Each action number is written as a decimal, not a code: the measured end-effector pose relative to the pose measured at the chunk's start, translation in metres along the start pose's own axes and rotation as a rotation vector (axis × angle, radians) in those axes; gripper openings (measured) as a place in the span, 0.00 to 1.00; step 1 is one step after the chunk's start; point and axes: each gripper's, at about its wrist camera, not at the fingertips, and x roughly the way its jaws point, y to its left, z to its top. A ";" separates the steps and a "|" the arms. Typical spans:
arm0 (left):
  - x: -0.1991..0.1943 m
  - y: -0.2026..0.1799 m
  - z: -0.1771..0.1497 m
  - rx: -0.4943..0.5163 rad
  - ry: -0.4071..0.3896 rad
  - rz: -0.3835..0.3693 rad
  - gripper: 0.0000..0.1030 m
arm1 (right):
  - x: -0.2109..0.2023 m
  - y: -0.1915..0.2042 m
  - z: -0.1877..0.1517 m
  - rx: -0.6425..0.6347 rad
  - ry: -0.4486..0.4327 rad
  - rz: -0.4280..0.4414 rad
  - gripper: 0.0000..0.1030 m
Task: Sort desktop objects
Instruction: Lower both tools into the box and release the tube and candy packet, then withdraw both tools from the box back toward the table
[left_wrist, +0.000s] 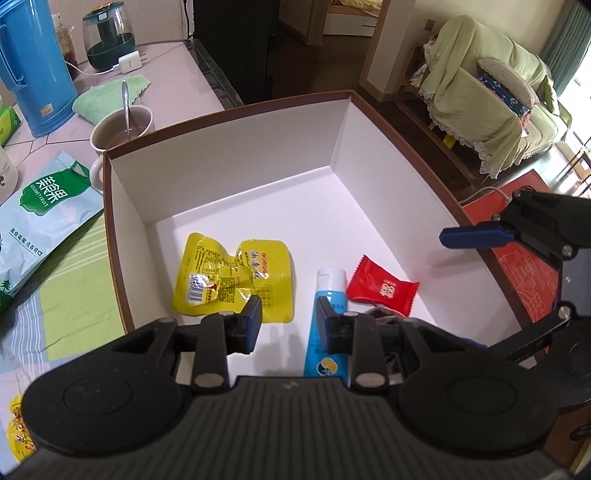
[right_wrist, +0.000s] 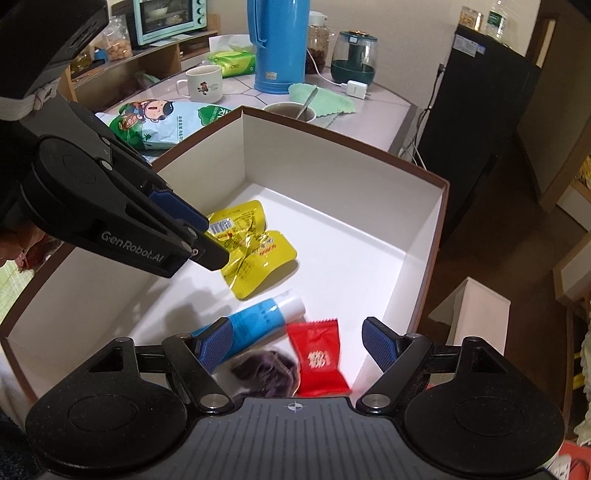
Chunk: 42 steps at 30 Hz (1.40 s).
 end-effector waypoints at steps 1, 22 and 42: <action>-0.002 -0.001 -0.001 0.003 -0.004 0.000 0.28 | -0.002 0.001 -0.002 0.006 -0.001 -0.001 0.77; -0.066 -0.011 -0.033 0.033 -0.121 -0.024 0.37 | -0.051 0.025 -0.030 0.203 -0.065 -0.070 0.78; -0.158 0.041 -0.106 0.068 -0.230 -0.083 0.45 | -0.084 0.073 -0.033 0.527 -0.107 -0.164 0.78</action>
